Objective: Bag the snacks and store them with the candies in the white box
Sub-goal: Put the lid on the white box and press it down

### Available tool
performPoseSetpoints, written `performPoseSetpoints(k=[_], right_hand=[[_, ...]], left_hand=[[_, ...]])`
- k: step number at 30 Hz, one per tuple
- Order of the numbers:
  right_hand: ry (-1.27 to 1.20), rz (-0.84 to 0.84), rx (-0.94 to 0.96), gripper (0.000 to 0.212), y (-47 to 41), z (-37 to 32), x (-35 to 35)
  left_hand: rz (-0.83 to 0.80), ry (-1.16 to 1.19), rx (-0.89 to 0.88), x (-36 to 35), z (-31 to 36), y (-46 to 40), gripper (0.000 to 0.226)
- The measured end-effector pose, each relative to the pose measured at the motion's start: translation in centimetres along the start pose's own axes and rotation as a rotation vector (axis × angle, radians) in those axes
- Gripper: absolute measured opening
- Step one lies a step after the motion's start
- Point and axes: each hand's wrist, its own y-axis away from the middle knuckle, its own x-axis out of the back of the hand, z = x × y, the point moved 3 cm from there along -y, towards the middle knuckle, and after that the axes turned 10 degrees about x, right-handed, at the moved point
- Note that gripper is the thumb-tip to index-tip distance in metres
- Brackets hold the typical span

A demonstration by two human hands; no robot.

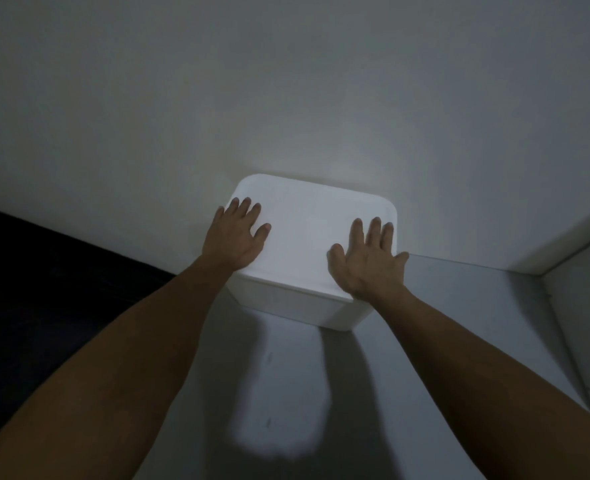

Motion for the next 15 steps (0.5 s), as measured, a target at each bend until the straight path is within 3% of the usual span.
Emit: performPoseSetpoints(k=[6,15], right_hand=[[0.076,0.020,0.023,0.076,0.2,-0.1,-0.2],[0.098,0.029,0.021,0.077,0.1,-0.1,-0.2]], left_hand=[[0.066,-0.026,-0.053,1.9,0.7,-2.1,0.057],[-0.042,-0.130,-0.115,-1.1,2.9,-5.5,0.060]])
